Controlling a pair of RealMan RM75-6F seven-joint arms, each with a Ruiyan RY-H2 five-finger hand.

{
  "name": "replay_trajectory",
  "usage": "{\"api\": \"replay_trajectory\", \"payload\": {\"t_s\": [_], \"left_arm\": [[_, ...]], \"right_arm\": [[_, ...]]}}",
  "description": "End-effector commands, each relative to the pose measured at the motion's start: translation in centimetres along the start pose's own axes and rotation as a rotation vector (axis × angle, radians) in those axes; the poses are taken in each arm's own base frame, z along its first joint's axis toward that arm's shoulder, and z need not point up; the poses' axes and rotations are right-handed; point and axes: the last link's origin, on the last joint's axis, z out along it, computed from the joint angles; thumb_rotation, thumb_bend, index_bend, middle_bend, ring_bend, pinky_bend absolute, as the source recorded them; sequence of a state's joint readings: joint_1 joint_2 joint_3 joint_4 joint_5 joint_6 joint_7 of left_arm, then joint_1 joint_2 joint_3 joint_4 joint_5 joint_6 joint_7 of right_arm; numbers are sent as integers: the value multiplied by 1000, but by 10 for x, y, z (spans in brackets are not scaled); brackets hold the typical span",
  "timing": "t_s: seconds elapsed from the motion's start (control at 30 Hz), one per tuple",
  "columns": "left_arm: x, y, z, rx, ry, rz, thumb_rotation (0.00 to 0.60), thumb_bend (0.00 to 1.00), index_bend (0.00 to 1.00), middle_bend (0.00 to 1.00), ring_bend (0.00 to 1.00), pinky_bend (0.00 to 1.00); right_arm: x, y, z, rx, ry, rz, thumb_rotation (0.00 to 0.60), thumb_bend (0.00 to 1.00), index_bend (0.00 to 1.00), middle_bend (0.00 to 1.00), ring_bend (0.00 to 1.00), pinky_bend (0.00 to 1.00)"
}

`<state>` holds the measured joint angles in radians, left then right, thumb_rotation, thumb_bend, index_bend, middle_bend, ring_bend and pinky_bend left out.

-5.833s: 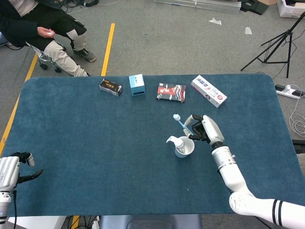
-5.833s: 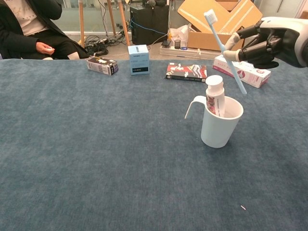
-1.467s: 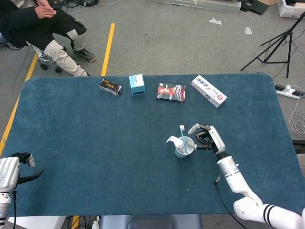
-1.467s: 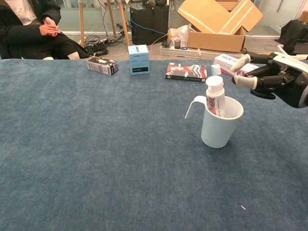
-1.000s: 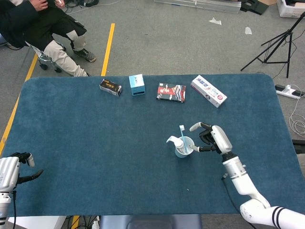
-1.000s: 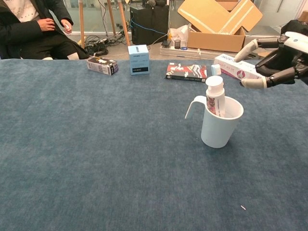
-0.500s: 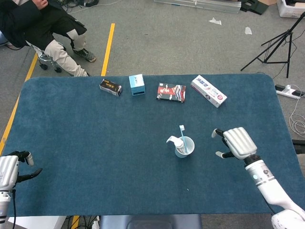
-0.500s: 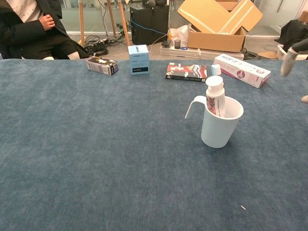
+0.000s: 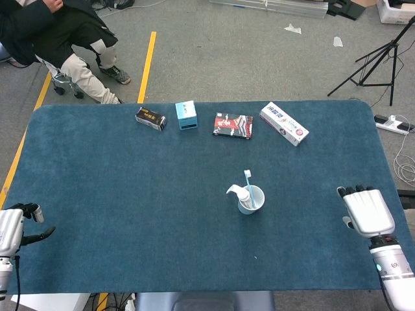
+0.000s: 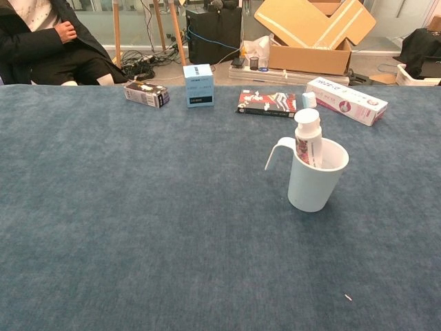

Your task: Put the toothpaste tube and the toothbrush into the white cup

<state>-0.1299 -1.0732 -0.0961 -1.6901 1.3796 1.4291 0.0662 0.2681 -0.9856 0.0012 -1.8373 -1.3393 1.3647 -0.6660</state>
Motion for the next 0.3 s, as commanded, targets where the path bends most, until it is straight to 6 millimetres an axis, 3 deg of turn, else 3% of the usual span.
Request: {"api": "replay_trajectory", "payload": {"t_s": [0.03, 0.3], "left_arm": [[1, 0, 1, 4, -4, 4, 600, 42, 657, 621, 534, 632], [2, -5, 3, 30, -1, 11, 600, 42, 657, 621, 535, 631]], "right_arm": [[-12, 0, -9, -35, -13, 30, 600, 35, 422, 510, 423, 577], [-22, 8, -16, -53, -55, 122, 600, 35, 422, 497, 421, 576]]}}
